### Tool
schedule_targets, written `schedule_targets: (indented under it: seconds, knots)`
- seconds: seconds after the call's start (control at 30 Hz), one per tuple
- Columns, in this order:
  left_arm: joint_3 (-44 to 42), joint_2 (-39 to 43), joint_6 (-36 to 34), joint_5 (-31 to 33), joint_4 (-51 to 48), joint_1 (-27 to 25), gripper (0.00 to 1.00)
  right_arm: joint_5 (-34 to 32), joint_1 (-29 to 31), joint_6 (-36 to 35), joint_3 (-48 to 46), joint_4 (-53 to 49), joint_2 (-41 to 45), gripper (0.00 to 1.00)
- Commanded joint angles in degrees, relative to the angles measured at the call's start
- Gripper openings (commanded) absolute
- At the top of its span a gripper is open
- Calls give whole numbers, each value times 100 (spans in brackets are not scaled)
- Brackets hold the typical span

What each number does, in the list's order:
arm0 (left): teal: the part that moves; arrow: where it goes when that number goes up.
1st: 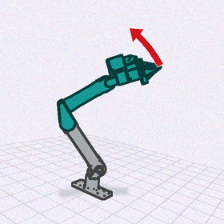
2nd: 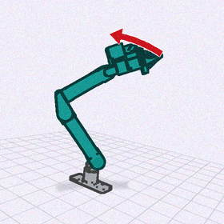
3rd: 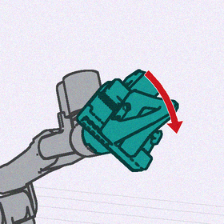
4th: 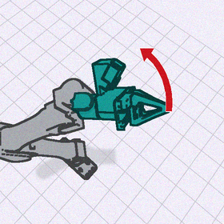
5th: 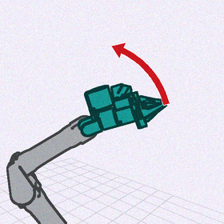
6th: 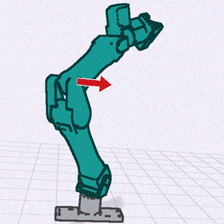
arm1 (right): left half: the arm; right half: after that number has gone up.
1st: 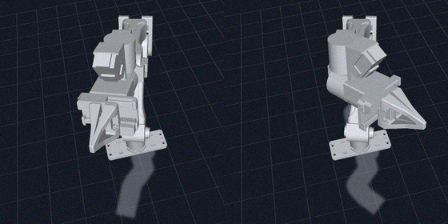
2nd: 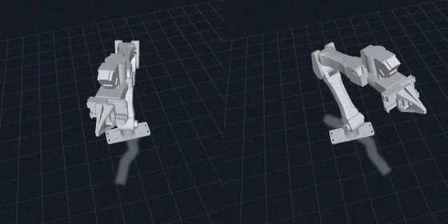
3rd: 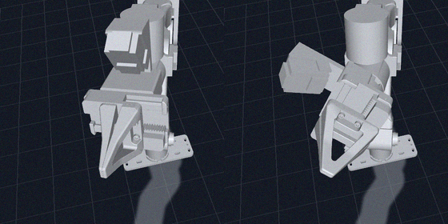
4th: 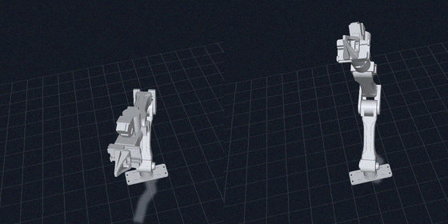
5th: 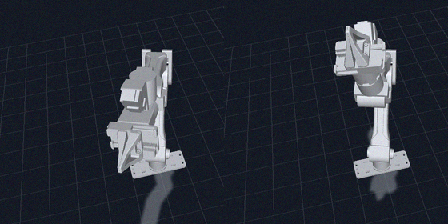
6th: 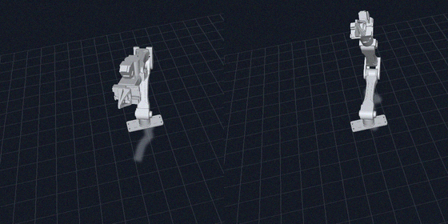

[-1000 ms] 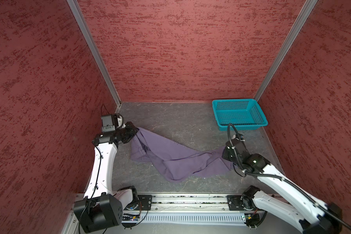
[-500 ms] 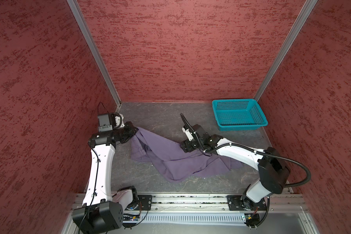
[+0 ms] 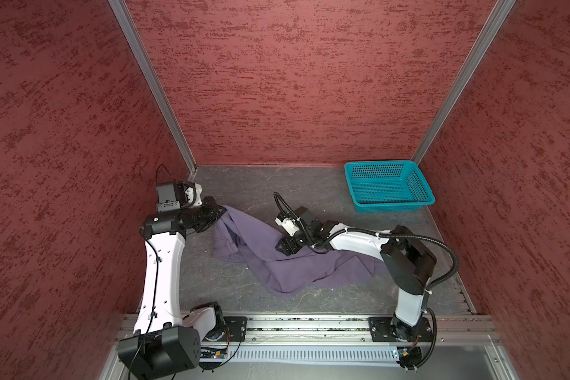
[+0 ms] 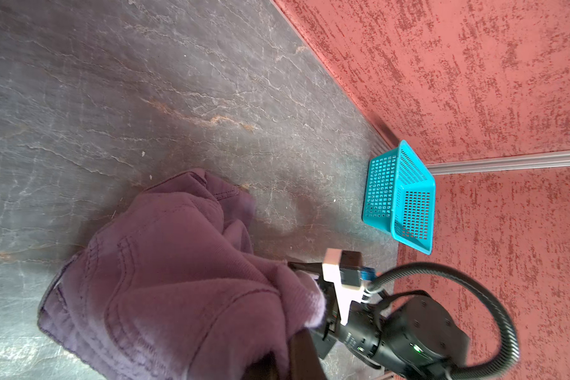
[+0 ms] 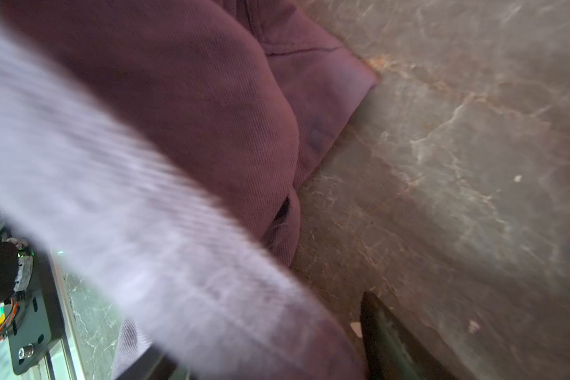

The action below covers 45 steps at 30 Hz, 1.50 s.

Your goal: Fold and stack the trousers

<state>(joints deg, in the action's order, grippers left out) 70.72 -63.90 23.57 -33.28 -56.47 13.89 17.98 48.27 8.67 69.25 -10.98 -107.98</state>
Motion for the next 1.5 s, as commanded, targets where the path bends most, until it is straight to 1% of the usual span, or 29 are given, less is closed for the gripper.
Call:
schedule_targets:
  seconds: [0.0, 0.03, 0.07, 0.1, 0.13, 0.2, 0.27, 0.33, 0.37, 0.47, 0.53, 0.67, 0.7, 0.83, 0.9, 1.03, 1.2, 1.27, 1.33, 1.37, 1.43, 1.47]
  knots:
    - [416, 96, -168, -279, -47, 60, 0, 301, -20, -76, -52, 372, 111, 62]
    - [482, 109, -165, -297, -121, 56, 0, 303, -39, -74, -130, 397, 176, 56]
    - [572, 134, -156, -362, -182, 61, 0, 280, -53, -60, -226, 418, 280, 45]
    - [636, 172, -140, -454, -221, 61, 0, 152, -80, -34, -350, 430, 427, 30]
    - [692, 211, -125, -512, -233, 57, 0, -11, -96, -2, -443, 435, 560, 19]
    - [853, 287, -99, -600, -310, 60, 0, -531, -165, 61, -643, 354, 926, 1]
    - [1045, 332, -90, -630, -415, 52, 0, -1292, -268, 136, -743, 8, 1396, 0]
    - [1206, 393, -105, -670, -485, 36, 0, -2098, -371, 187, -752, -543, 1969, 0]
    - [1278, 429, -144, -664, -492, -6, 0, -2586, -388, 220, -710, -853, 2325, 0]
    - [1376, 475, -192, -540, -506, -160, 0, -3654, -397, 378, -536, -1542, 3444, 0]
    - [1388, 522, -109, -554, -484, -202, 0, -4060, -385, 604, -378, -1869, 4196, 0]
    - [1539, 738, -9, -609, -443, -238, 0, -4568, -389, 1119, -181, -2222, 5388, 0]
    - [1632, 777, -2, -660, -460, -246, 0, -4651, -388, 1224, -131, -2312, 5588, 0]
    - [2116, 985, 24, -1198, -472, -310, 0, -5119, -389, 1465, 148, -2693, 6256, 0]
    - [2375, 1068, 25, -1164, -613, -383, 0, -5305, -389, 1510, 290, -2848, 6454, 0]
    - [2758, 1255, -88, -611, -1056, -425, 0, -5424, -389, 1607, 381, -2879, 6798, 0]
    - [2694, 1368, -229, 243, -1321, -440, 0, -5385, -390, 1651, 160, -2658, 6902, 0]
    - [2731, 1269, -260, 877, -1646, -440, 0, -5391, -389, 1626, 40, -2558, 6721, 0]
    - [2833, 1079, -280, 1936, -2201, -440, 0, -5440, -391, 1561, -103, -2388, 6372, 0]
    - [2814, 1028, -325, 2370, -2346, -440, 0, -5446, -389, 1530, -165, -2272, 6177, 0]
    - [2677, 923, -437, 3133, -2465, -440, 0, -5465, -387, 1452, -294, -1989, 5747, 0]
    - [2603, 876, -494, 3375, -2428, -440, 0, -5505, -389, 1412, -329, -1894, 5597, 0]
